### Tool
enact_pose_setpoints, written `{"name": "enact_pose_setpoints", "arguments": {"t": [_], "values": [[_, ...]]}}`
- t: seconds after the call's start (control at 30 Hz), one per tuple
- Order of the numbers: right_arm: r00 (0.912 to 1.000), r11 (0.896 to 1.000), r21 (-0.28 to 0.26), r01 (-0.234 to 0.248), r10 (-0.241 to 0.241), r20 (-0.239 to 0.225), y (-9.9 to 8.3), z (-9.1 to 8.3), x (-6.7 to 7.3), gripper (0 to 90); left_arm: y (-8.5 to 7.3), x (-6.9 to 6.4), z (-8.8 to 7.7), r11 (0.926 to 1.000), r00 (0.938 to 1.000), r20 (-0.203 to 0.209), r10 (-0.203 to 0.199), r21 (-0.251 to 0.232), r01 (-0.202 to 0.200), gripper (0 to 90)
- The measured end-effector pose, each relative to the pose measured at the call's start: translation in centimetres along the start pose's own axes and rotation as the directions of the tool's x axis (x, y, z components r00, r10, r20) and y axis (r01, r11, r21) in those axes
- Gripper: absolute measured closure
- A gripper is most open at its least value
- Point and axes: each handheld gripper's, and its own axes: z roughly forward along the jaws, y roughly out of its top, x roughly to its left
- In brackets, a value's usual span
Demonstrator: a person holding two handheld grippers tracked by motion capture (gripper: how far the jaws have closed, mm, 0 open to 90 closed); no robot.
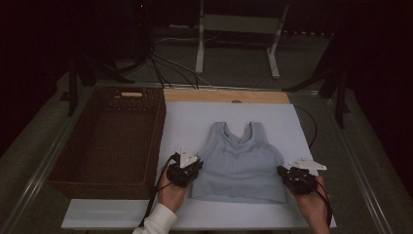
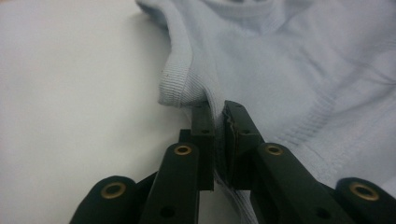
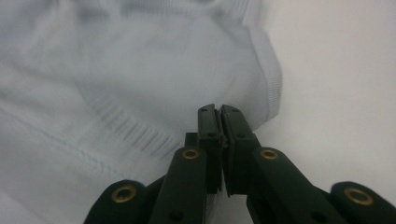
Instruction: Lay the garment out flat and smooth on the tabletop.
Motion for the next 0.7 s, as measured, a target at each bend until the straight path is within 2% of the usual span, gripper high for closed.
{"name": "enact_pose_setpoints", "arguments": {"t": [0.07,0.13,0.17,0.3,0.47,0.6,0.7], "values": [[1.0000,1.000,0.021,-0.004,0.004,-0.006,-0.3,0.3,0.0,87.2,-0.3,0.1,0.1,0.9998,0.9998,0.008,-0.019,0.004,0.019,78.2],[0.9999,1.000,0.029,-0.011,0.011,-0.007,-0.5,0.4,-0.1,83.9,-0.6,0.1,-0.1,0.9992,0.9990,0.019,-0.040,-0.003,0.040,68.0],[0.9999,1.000,0.026,-0.011,0.011,-0.004,-0.6,0.3,-0.1,78.9,-0.7,0.2,-0.4,0.9984,0.9982,0.025,-0.055,-0.011,0.055,61.8],[0.9995,0.999,0.010,-0.030,0.030,-0.006,-0.9,-0.3,-0.1,63.2,-0.9,0.1,-1.5,0.9974,0.9966,0.052,-0.064,-0.031,0.065,50.2],[0.9992,0.999,0.014,-0.040,0.040,-0.004,-1.3,-0.8,0.2,50.3,-1.4,-0.4,-2.3,0.9970,0.9952,0.068,-0.070,-0.029,0.072,46.0],[0.9992,0.999,0.021,-0.038,0.039,-0.008,-1.7,-1.2,0.5,45.0,-1.9,-0.6,-2.6,0.9962,0.9933,0.080,-0.084,-0.014,0.085,43.5],[0.9989,0.998,0.034,-0.046,0.047,-0.008,-2.2,-1.2,0.5,43.2,-2.3,-0.7,-2.6,0.9970,0.9944,0.073,-0.077,0.004,0.077,43.1]]}}
